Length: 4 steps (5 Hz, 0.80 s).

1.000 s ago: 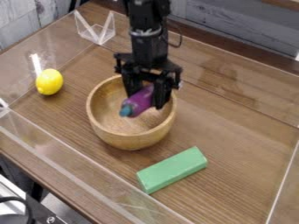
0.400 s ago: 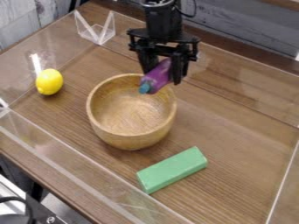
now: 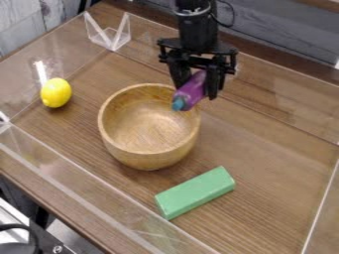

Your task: Remove the purple eggplant from inside the brown bowl and put it on the table

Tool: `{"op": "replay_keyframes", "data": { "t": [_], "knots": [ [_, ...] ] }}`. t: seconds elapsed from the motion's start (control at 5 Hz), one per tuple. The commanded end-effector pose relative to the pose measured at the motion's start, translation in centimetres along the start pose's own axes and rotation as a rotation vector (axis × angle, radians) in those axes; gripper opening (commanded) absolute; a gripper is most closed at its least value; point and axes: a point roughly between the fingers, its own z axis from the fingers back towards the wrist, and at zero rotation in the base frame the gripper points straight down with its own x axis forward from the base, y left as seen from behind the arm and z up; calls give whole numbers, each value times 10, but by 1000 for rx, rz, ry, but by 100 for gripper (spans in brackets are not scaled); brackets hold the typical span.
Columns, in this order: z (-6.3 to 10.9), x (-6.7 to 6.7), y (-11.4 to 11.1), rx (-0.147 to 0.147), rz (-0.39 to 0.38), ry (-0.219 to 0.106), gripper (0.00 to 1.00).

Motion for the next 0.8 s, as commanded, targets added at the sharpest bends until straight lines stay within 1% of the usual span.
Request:
{"op": "replay_keyframes", "data": {
  "t": [0.0,0.4,0.6],
  "knots": [
    [11,14,-4,4,-11,-69,0],
    [2,26,-5,3,-5,-95,0],
    [-2,31,-5,2,-4,-104,0]
  ]
}}
